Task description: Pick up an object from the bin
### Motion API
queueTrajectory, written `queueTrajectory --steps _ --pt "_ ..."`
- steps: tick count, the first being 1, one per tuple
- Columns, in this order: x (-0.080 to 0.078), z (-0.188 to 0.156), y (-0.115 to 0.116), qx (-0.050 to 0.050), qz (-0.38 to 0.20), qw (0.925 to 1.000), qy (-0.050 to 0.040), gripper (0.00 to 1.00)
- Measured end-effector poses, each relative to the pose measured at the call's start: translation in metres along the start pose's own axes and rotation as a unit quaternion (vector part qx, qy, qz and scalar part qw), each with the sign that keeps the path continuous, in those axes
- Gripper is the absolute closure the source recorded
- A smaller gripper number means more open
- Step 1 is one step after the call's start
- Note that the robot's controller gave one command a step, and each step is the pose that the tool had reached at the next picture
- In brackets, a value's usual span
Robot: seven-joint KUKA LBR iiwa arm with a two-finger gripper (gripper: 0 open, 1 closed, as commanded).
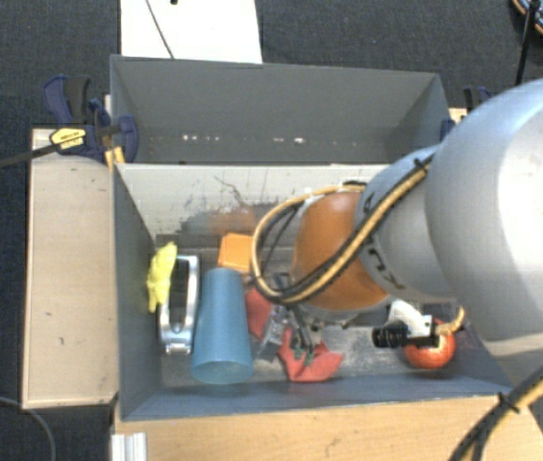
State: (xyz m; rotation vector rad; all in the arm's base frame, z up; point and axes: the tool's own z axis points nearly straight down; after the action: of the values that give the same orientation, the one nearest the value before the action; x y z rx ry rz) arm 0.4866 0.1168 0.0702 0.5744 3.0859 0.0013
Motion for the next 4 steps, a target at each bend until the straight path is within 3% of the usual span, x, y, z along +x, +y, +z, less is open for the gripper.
queueTrajectory --steps 2,4 --pt "0.001 -0.006 -0.001 0.002 0.0 1.0 0.0032 1.0" --pt "0.001 -0.047 -0.001 0.001 -0.002 1.0 0.0017 1.0"
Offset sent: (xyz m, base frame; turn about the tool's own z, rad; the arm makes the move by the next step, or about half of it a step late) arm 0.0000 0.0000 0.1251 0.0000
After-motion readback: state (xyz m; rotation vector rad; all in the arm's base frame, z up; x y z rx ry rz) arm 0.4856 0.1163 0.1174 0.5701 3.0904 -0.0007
